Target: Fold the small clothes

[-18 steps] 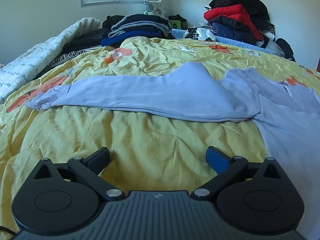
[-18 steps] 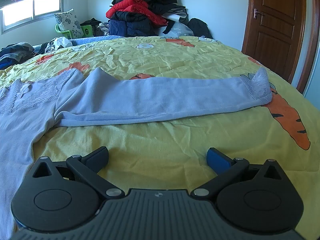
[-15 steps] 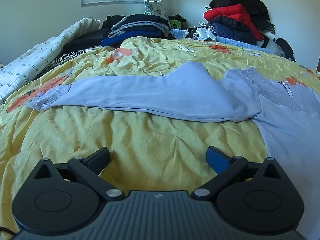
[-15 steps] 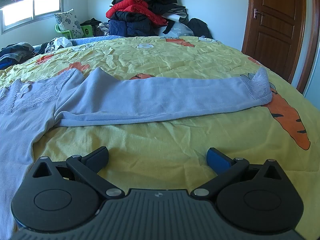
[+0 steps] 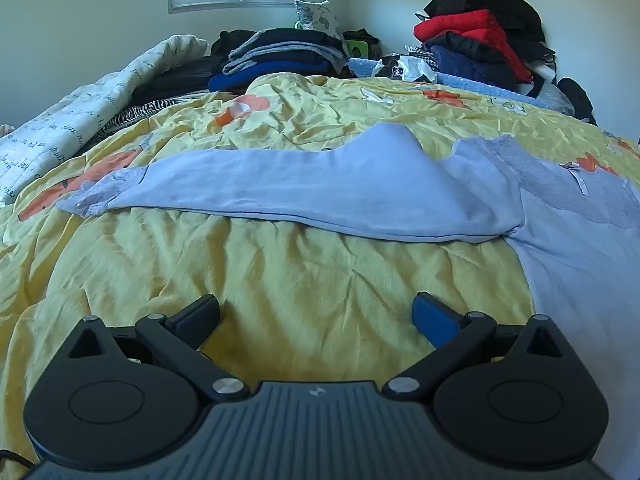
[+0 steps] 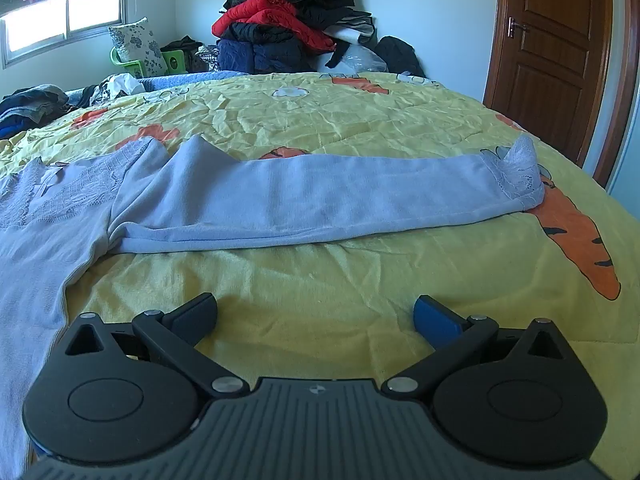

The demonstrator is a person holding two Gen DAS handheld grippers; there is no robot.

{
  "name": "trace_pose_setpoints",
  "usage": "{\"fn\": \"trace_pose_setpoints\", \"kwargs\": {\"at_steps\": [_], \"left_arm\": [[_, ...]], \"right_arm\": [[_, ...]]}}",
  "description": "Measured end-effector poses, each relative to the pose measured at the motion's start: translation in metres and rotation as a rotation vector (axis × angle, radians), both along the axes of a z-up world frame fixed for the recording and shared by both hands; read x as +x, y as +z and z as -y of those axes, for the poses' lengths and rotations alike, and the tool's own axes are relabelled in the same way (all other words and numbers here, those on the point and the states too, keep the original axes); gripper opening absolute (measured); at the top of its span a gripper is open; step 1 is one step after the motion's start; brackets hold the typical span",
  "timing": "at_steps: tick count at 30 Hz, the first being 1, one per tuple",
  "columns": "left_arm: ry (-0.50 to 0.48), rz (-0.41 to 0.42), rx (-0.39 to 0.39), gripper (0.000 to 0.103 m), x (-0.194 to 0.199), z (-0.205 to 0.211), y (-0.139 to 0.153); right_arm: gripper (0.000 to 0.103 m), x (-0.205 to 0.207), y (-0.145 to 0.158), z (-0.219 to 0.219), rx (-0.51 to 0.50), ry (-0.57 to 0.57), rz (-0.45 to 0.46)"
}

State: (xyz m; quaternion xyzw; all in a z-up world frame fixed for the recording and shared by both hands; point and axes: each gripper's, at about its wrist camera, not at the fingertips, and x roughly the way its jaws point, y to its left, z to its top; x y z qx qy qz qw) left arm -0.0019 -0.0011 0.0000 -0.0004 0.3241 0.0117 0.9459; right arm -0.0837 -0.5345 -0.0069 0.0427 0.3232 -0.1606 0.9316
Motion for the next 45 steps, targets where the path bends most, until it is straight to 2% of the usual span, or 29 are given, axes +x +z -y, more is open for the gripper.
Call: {"fn": "trace_pose_setpoints", "kwargs": {"at_steps": [28,32,34,37,45], "left_arm": [[0.011,-0.001,-0.001,0.103,-0.003,0.003,0.001],[0.018,-0.022,0.003,0.103,-0.002,0.004,0.004],[0.037,-0.015,0.018,0.103,-0.01,0.008,0.011],[0.012,0.027,0.0,0.103,-0.03,0.018,0.025],[-0.088,0.061,-0.036,0.103,-0.05,0.073,0.049]], "right_arm": [[0.101,0.0,0.0,0.0,0.0,0.0,0.0],[0.102,-0.001,0.001,0.002,0.007,0.017,0.0],[0.102,-0.005,0.004,0.007,0.022,0.029,0.006],[0.103,-0.024,0.018,0.024,0.058,-0.003,0.083],[0.103,-0.026,0.038,0.101,0.263,-0.098,0.169]]}}
